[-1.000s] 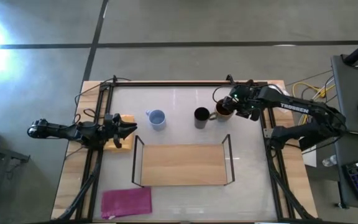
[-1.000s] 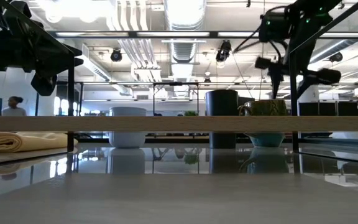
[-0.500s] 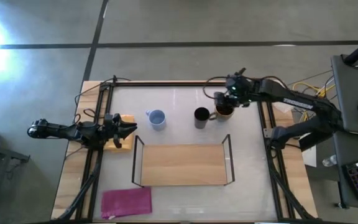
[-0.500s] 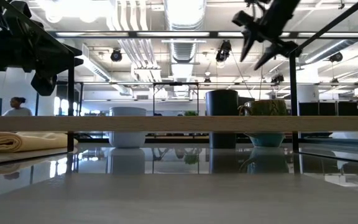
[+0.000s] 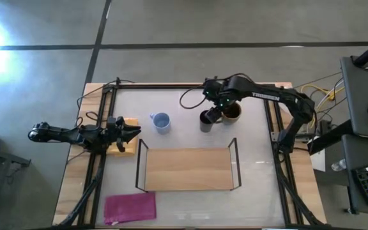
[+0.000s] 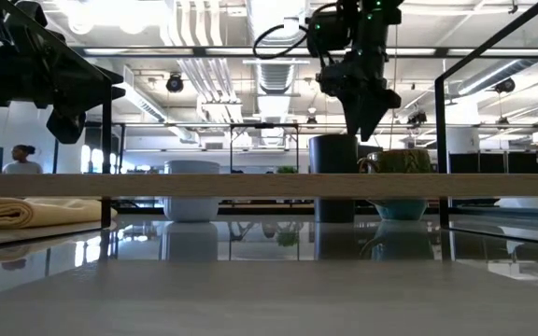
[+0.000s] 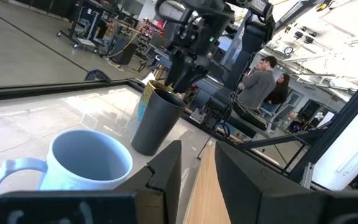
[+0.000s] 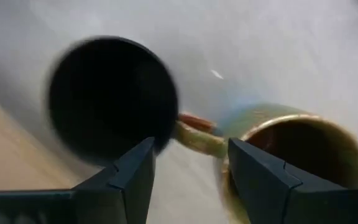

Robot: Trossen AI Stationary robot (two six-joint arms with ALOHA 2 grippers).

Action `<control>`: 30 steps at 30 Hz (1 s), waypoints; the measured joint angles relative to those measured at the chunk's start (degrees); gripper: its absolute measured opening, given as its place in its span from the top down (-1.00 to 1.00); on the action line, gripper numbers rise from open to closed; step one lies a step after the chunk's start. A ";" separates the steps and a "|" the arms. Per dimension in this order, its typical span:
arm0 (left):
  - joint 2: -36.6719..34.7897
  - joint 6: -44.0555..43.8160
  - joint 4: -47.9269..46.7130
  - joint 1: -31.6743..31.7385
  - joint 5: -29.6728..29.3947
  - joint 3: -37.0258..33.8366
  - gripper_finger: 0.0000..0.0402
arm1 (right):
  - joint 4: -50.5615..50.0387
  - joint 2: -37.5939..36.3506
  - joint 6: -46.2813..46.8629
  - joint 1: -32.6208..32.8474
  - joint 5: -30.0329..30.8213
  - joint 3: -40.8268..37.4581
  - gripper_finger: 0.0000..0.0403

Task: Stack small to large cups/mugs on shelf
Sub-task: Put the black cup on the shelf

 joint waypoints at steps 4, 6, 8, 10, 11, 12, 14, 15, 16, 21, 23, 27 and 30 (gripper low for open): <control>0.02 0.00 0.02 -0.02 0.02 0.00 0.58 | 2.29 0.07 -1.03 0.58 0.34 0.05 0.04; 0.07 0.00 0.00 0.00 0.02 0.00 0.58 | 3.90 -0.06 -1.02 0.65 0.62 0.09 0.04; 0.02 0.00 0.02 -0.01 0.01 0.00 0.58 | 4.72 -0.09 -1.16 0.59 0.72 0.09 0.04; 0.04 0.00 0.01 -0.01 0.02 0.00 0.58 | 4.72 0.14 -1.40 0.54 0.82 0.10 0.04; 0.03 0.00 0.02 -0.02 0.00 0.00 0.58 | 4.55 0.38 -1.89 0.54 0.67 0.10 0.04; 0.04 0.00 0.00 -0.01 0.01 0.00 0.58 | 4.51 0.74 -2.31 0.59 0.58 0.04 0.04; 0.04 0.00 0.02 -0.01 0.02 0.00 0.58 | 4.55 1.73 -2.91 0.82 0.41 0.01 0.04; 0.04 -0.01 0.01 0.00 0.02 0.00 0.58 | 4.59 2.28 -3.24 0.94 0.42 0.00 0.04; 0.04 0.00 0.02 -0.01 0.01 0.00 0.58 | 4.72 2.91 -3.61 1.01 0.42 -0.01 0.04; 0.09 0.00 0.00 0.00 0.00 0.00 0.58 | 6.35 4.92 -4.33 1.05 0.42 0.01 0.10; 0.09 0.00 0.02 0.00 0.00 0.00 0.58 | 6.43 5.25 -5.13 1.04 0.44 0.01 0.18; 0.09 0.00 0.00 0.00 0.02 0.00 0.58 | 7.31 5.35 -6.80 1.07 0.50 0.01 0.47; 0.09 -0.01 0.01 -0.01 0.00 0.00 0.58 | 7.38 5.35 -7.82 1.07 0.88 0.01 0.77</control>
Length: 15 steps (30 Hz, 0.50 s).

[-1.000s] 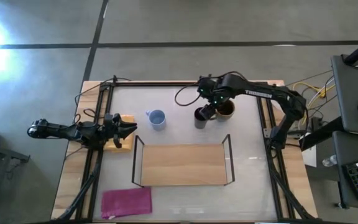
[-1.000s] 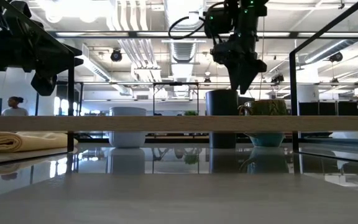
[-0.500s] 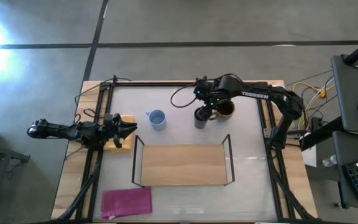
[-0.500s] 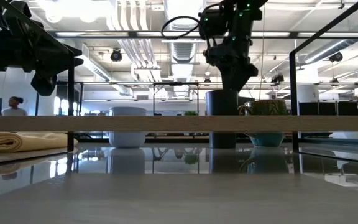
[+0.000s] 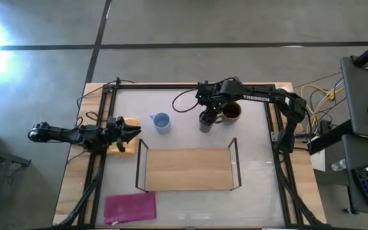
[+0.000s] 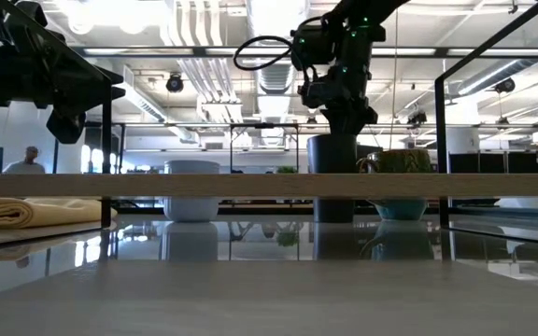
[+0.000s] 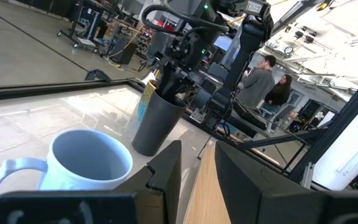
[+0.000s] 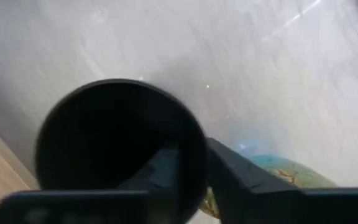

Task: Stack small to large cups/mugs on shelf
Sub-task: Put the black cup on the shelf

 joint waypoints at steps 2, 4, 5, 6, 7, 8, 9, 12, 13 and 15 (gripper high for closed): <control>0.02 0.00 -0.01 0.01 0.00 0.00 0.58 | -0.11 0.00 -0.42 0.00 -0.01 0.00 0.91; 0.01 0.00 -0.01 -0.01 0.01 0.00 0.58 | -0.83 -0.37 -0.12 0.25 -0.30 0.00 0.93; 0.04 0.01 -0.01 0.01 0.02 0.00 0.58 | -1.76 -0.72 0.28 0.65 -0.39 0.09 0.94; 0.04 0.01 -0.01 0.01 0.02 0.00 0.58 | -3.46 -1.08 0.58 1.28 -0.44 0.66 0.95; 0.04 0.01 -0.01 0.01 0.00 0.00 0.58 | -5.27 -1.70 0.68 2.17 -0.34 1.54 0.95; 0.04 0.01 0.00 0.01 0.01 0.00 0.58 | -6.83 -2.41 0.63 3.30 0.13 2.57 0.95; 0.04 0.01 -0.01 -0.01 0.00 0.00 0.58 | -8.07 -3.20 0.37 4.63 1.01 3.75 0.95; 0.02 0.01 -0.01 0.00 0.01 0.00 0.58 | -9.73 -5.61 -1.75 8.91 4.79 7.57 0.95; 0.02 0.01 0.00 0.00 0.02 0.00 0.58 | -10.32 -6.19 -2.12 10.06 5.28 9.19 0.95; 0.04 0.01 0.00 0.00 0.02 0.00 0.58 | -12.87 -6.54 -1.53 12.22 5.47 13.06 0.95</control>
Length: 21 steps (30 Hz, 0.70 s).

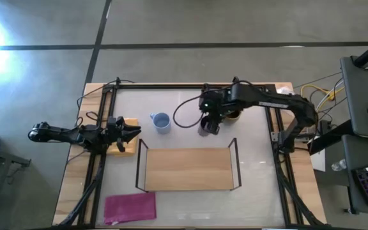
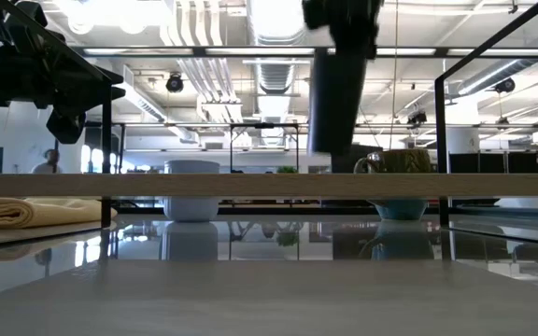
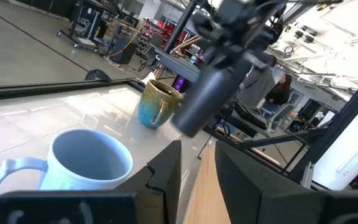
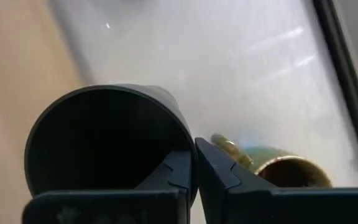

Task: Stack small to large cups/mugs on shelf
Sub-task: Put the black cup on the shelf

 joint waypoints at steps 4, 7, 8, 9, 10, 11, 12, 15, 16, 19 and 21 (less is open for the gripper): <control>0.12 0.00 0.01 0.01 0.00 0.00 0.58 | -10.99 0.33 1.43 3.34 -2.82 7.69 0.96; 0.14 0.00 0.01 0.00 -0.02 0.00 0.58 | -16.75 0.47 2.33 5.96 -3.89 10.91 0.96; 0.16 0.00 -0.02 0.01 0.00 0.00 0.58 | -16.53 0.32 3.26 6.65 -5.49 11.42 0.96; 0.15 -0.01 -0.02 0.00 0.00 0.00 0.58 | -15.87 -0.09 4.74 7.30 -7.62 11.68 0.96; 0.13 0.00 0.00 0.00 -0.02 0.00 0.58 | -16.12 -0.26 6.25 7.98 -9.45 11.89 0.96; 0.11 0.00 0.01 0.01 -0.02 0.00 0.58 | -16.50 -0.32 7.65 8.83 -10.08 12.14 0.96; 0.13 0.00 -0.01 -0.01 0.00 0.00 0.58 | -16.39 -0.30 8.74 9.72 -10.28 12.29 0.96; 0.19 0.00 0.00 0.00 -0.01 0.00 0.58 | -16.30 0.08 11.34 12.56 -10.05 11.47 0.96; 0.27 -0.02 -0.01 0.00 0.00 0.00 0.58 | -16.26 0.26 12.03 13.49 -10.06 10.94 0.96; 0.28 -0.01 -0.01 0.00 0.00 0.00 0.58 | -16.36 0.31 12.31 16.28 -9.64 8.67 0.96; 0.28 0.00 -0.01 0.00 0.00 0.00 0.58 | -16.35 0.29 12.32 17.97 -7.47 7.47 0.96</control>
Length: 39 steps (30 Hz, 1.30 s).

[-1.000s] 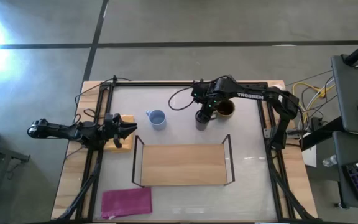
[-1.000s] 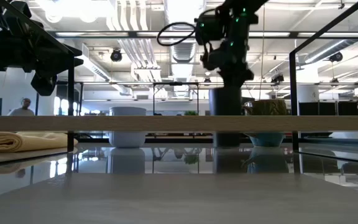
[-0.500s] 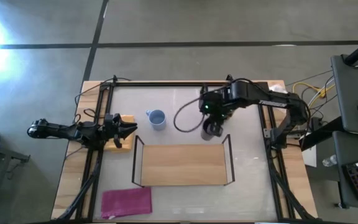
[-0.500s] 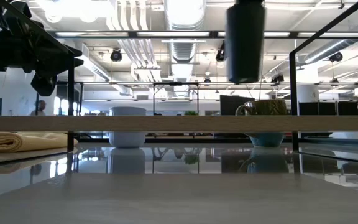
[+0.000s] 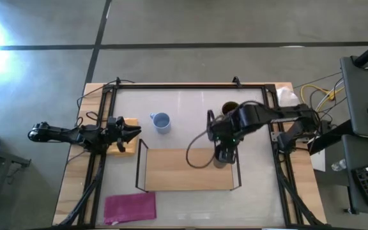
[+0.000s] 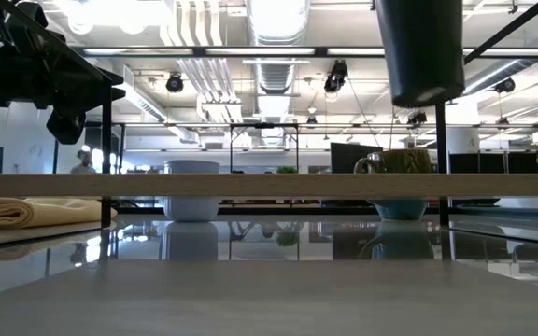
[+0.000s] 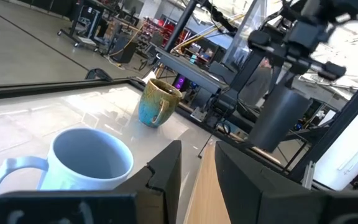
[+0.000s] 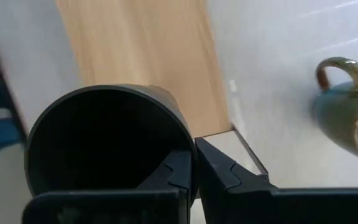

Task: Stack small to large cups/mugs on shelf
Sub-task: Put the black cup on the shelf

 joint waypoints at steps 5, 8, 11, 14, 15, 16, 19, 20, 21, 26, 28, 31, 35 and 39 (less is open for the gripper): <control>0.00 0.00 0.00 0.01 0.00 0.00 0.58 | 3.38 -0.09 1.93 2.04 1.05 -3.35 0.96; 0.00 0.00 0.00 0.00 0.00 0.00 0.58 | 6.03 -0.04 3.17 2.58 0.53 -5.67 0.96; 0.00 0.00 0.00 0.00 -0.02 0.00 0.58 | 8.30 -0.07 3.91 2.94 0.17 -8.08 0.96; 0.00 0.00 0.00 0.01 0.00 0.00 0.58 | 9.04 -0.04 4.60 3.19 0.03 -10.03 0.96; 0.00 0.00 0.00 0.01 -0.02 0.00 0.58 | 9.38 -0.09 5.09 3.26 0.03 -10.72 0.96; 0.00 0.00 0.00 0.01 0.00 0.00 0.58 | 9.64 -0.09 5.61 3.32 0.02 -11.29 0.96; 0.00 0.00 0.00 0.00 0.00 0.00 0.58 | 10.92 -0.09 6.55 3.56 0.04 -12.40 0.96; 0.00 0.00 0.00 0.01 -0.01 0.00 0.58 | 11.79 -0.16 6.75 3.67 0.04 -12.74 0.96; 0.00 0.00 0.00 -0.01 -0.02 0.00 0.58 | 12.52 -0.17 6.85 3.72 0.04 -13.08 0.96; -0.01 0.00 0.00 0.01 -0.01 0.00 0.58 | 14.23 -0.17 6.70 3.80 0.64 -15.34 0.96; -0.02 0.00 0.00 -0.01 0.00 0.00 0.58 | 14.19 -0.16 6.58 3.80 2.39 -16.21 0.96; -0.02 0.00 0.00 0.01 0.00 0.00 0.58 | 14.41 -0.15 5.65 3.80 4.61 -16.53 0.96; -0.01 0.00 0.00 -0.01 0.00 0.00 0.58 | 15.18 -0.17 5.14 3.80 4.56 -16.53 0.96; -0.02 0.00 0.00 0.01 -0.02 0.00 0.58 | 15.20 -0.23 3.92 3.80 2.16 -16.53 0.96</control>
